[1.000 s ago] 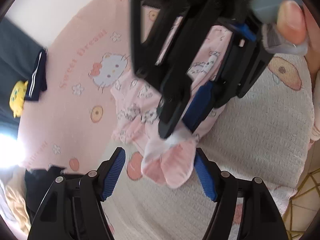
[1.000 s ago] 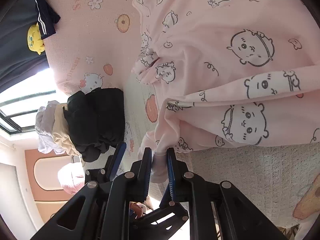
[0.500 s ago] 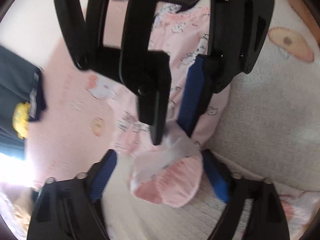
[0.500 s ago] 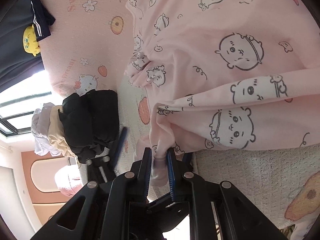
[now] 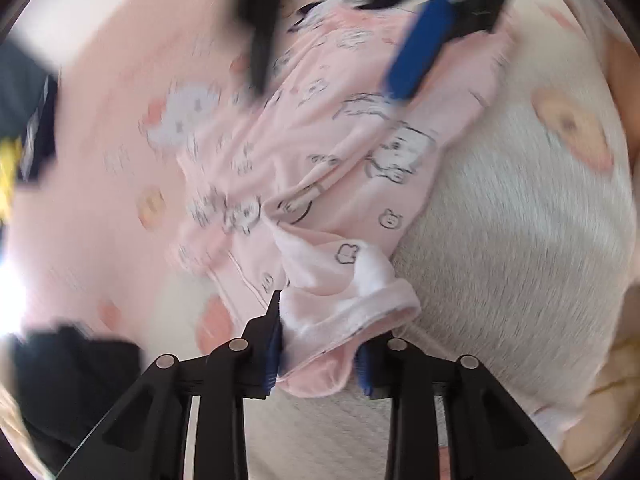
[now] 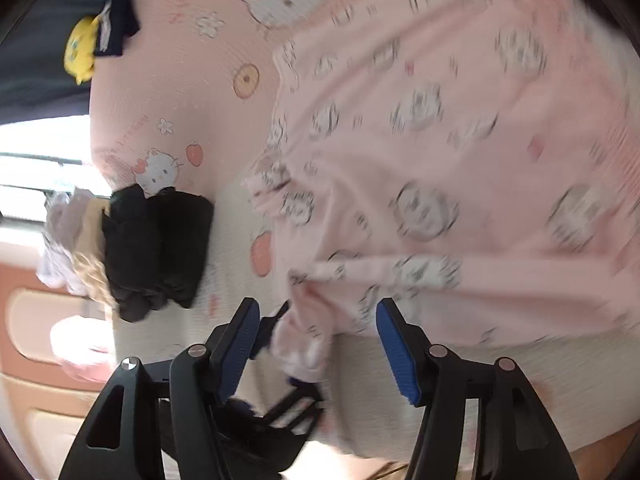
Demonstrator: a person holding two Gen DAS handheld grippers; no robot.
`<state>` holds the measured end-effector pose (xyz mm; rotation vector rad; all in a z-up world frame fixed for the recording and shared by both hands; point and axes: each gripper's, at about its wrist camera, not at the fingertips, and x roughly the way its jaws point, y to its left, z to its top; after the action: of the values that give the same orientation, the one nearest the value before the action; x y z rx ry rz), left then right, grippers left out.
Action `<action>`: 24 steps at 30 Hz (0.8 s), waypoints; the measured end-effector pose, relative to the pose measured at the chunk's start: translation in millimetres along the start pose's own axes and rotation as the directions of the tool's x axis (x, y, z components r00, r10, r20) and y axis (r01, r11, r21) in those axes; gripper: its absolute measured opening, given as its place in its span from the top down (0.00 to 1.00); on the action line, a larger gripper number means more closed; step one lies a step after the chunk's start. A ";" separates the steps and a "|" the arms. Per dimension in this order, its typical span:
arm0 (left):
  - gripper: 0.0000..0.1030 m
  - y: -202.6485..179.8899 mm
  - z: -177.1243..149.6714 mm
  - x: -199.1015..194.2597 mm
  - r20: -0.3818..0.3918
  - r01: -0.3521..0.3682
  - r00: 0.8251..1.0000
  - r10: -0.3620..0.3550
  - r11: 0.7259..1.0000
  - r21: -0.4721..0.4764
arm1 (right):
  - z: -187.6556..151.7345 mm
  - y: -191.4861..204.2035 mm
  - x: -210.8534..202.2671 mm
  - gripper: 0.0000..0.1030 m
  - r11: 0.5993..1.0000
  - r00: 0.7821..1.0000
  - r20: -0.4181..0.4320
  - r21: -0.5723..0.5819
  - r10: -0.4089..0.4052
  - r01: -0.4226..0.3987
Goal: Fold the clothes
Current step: 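Grasp the folded cuff with the left gripper while the right gripper releases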
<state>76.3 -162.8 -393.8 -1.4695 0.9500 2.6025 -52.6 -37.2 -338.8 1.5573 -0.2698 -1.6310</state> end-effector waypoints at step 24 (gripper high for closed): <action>0.74 37.9 -11.5 -0.9 -0.095 0.179 0.959 -0.268 0.828 -0.532 | -11.3 -46.1 -80.7 0.32 0.696 0.858 0.201 -0.512 -0.473 0.504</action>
<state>74.8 -199.3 -378.5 -1.7910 0.0336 2.7049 -72.0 50.9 -313.7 1.1767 0.6120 -1.9282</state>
